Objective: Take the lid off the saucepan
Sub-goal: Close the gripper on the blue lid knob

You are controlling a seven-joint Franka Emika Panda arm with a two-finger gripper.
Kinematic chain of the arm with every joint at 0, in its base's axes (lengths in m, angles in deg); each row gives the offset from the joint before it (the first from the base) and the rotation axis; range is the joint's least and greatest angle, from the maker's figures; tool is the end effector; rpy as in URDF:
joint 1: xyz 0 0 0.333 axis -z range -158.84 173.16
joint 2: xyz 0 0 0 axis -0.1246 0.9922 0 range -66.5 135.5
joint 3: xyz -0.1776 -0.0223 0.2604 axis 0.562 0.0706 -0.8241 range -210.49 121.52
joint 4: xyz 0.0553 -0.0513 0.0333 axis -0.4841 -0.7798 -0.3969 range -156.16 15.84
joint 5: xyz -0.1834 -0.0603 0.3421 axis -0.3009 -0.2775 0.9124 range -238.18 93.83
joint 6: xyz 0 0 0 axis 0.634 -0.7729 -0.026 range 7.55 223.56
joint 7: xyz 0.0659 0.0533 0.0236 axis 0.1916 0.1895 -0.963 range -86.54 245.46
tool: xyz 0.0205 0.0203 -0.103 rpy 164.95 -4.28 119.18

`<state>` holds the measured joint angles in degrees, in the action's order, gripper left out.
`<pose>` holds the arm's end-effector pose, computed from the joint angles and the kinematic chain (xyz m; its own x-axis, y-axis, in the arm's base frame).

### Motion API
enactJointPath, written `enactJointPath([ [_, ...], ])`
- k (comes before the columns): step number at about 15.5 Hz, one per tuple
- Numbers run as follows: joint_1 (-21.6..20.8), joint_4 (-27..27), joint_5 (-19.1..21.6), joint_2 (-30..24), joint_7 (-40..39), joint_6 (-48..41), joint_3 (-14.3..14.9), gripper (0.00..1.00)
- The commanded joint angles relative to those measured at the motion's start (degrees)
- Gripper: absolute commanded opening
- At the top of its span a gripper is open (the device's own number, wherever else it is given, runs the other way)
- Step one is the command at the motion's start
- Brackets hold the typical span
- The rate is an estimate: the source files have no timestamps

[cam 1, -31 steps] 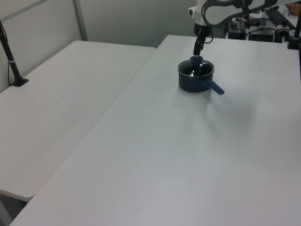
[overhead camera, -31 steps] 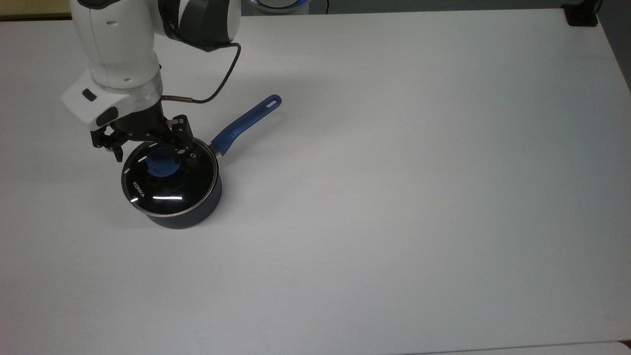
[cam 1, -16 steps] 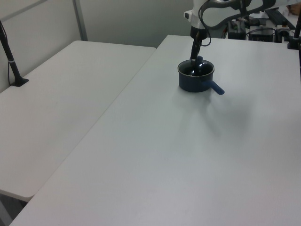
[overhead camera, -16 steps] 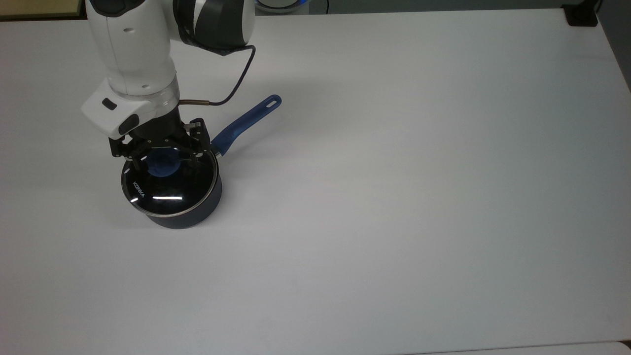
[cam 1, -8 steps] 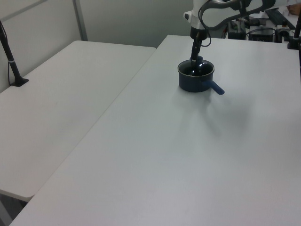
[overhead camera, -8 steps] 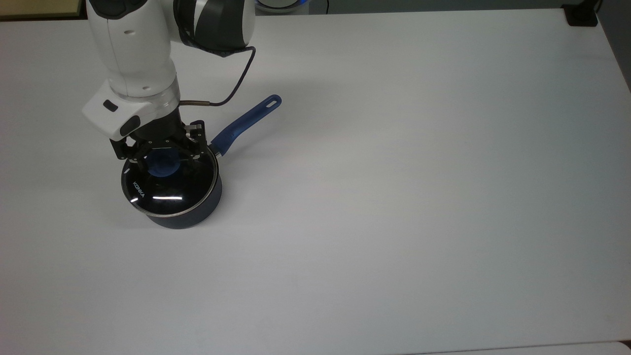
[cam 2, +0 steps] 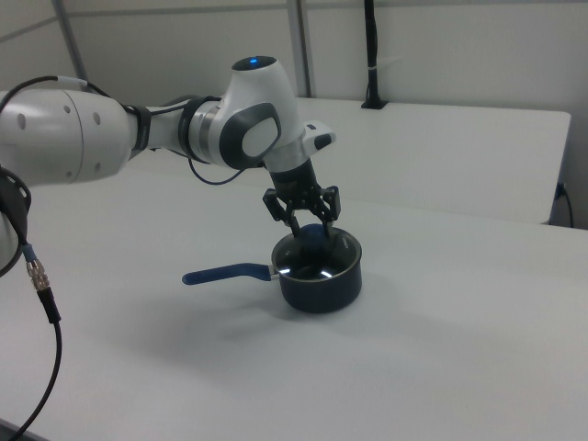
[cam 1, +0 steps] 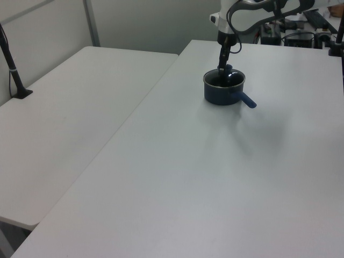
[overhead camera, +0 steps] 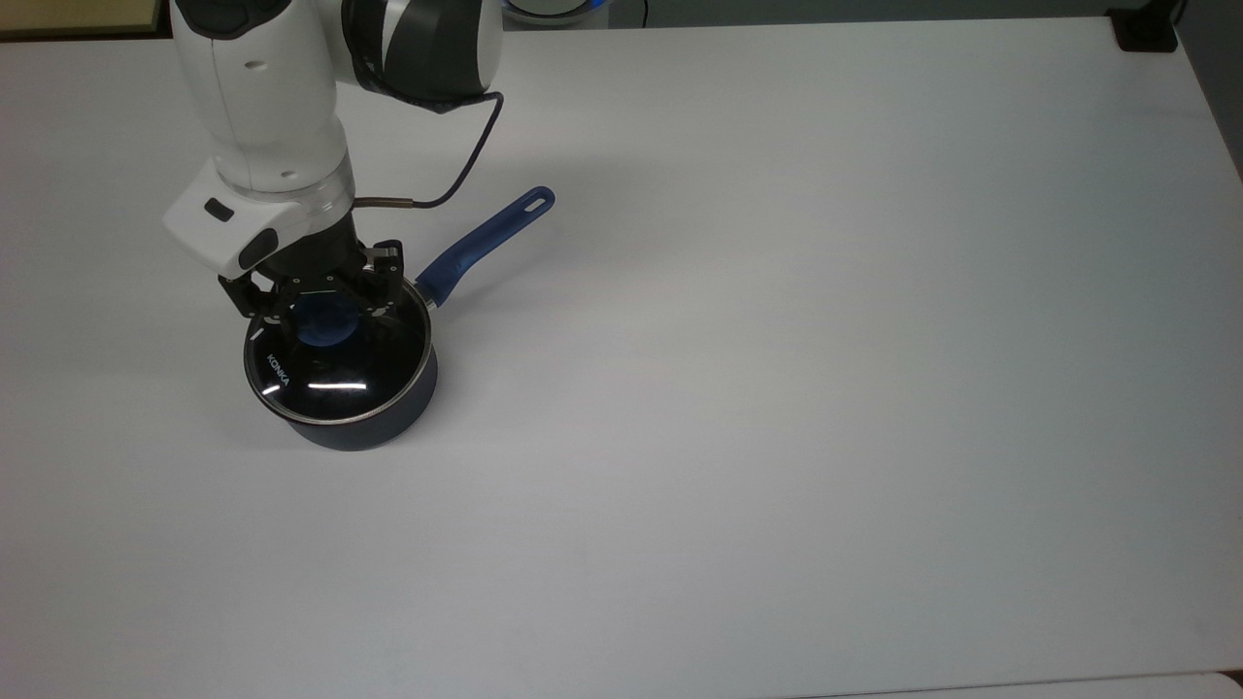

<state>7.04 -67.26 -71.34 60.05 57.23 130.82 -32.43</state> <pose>0.6900 -0.1223 0.4256 0.9692 0.2069 0.1334 0.1886 -0.9724 0.1373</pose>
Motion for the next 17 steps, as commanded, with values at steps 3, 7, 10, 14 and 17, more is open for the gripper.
enactJointPath([
  [3, -0.6, -0.2, 1.2, -0.2, -1.8, 0.2, 0.6, 0.57],
  [7, -0.5, 0.0, 1.4, -0.5, -1.8, 0.1, 0.6, 0.55],
  [10, -0.5, 0.2, 1.4, -0.7, -1.8, 0.0, 0.6, 0.54],
  [14, -0.4, 0.4, 2.5, -1.1, -1.6, -1.6, 0.6, 0.54],
  [17, -0.4, 1.1, 2.9, -2.0, -1.4, -2.7, 0.6, 0.54],
])
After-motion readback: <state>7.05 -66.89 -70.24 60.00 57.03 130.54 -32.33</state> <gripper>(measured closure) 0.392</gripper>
